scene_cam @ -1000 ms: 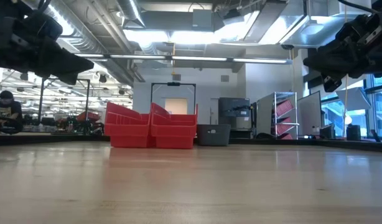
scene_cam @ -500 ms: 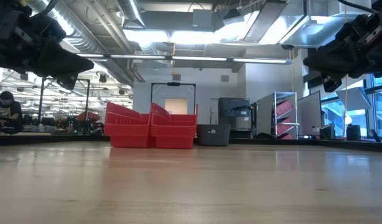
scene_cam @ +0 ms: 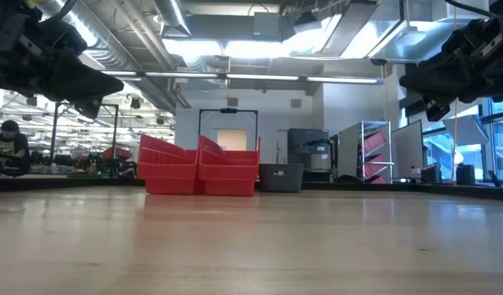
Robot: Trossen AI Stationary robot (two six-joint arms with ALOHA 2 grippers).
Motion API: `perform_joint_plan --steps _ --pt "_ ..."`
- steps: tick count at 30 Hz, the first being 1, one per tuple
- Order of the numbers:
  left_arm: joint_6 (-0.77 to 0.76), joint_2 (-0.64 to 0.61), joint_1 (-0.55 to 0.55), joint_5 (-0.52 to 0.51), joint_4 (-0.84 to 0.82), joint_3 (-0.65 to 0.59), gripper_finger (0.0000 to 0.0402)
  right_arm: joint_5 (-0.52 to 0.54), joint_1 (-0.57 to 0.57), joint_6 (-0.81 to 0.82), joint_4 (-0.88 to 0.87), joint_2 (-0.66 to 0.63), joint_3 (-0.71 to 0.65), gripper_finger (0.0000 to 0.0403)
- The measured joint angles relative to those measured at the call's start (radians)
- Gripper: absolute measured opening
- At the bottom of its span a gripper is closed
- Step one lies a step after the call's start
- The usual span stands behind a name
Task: Sort batteries
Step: Return to Home Position
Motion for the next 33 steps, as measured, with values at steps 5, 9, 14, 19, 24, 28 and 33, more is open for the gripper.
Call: perform_joint_plan --steps 5,9,14,19,24,28,33 --pt "0.0 0.0 0.0 0.0 0.0 0.0 0.0008 0.001 0.01 0.0 0.001 -0.037 0.0 0.0003" --pt "0.0 0.001 0.0 0.0 0.0 0.0 0.001 0.011 0.022 0.0 0.023 -0.035 0.0 0.0003" --pt "0.0 0.002 0.0 0.0 0.0 0.0 0.0014 0.005 0.021 0.0 0.016 -0.035 0.0 0.0003" --pt "0.0 0.002 0.0 -0.001 0.0 0.0 0.0015 0.0 0.021 0.0 0.002 -0.035 0.0 0.0003" --pt "0.0 0.002 0.0 0.0 0.0 0.0 0.0015 -0.001 0.021 0.0 -0.001 -0.035 0.0 0.0003" --pt "0.0 0.002 0.0 -0.001 0.0 0.0 0.0015 -0.001 0.02 0.0 -0.002 -0.035 0.0 0.0003" --pt "0.0 0.002 0.0 0.0 0.0 0.0 0.0015 -0.001 0.02 0.0 -0.002 -0.035 0.0 0.0003"
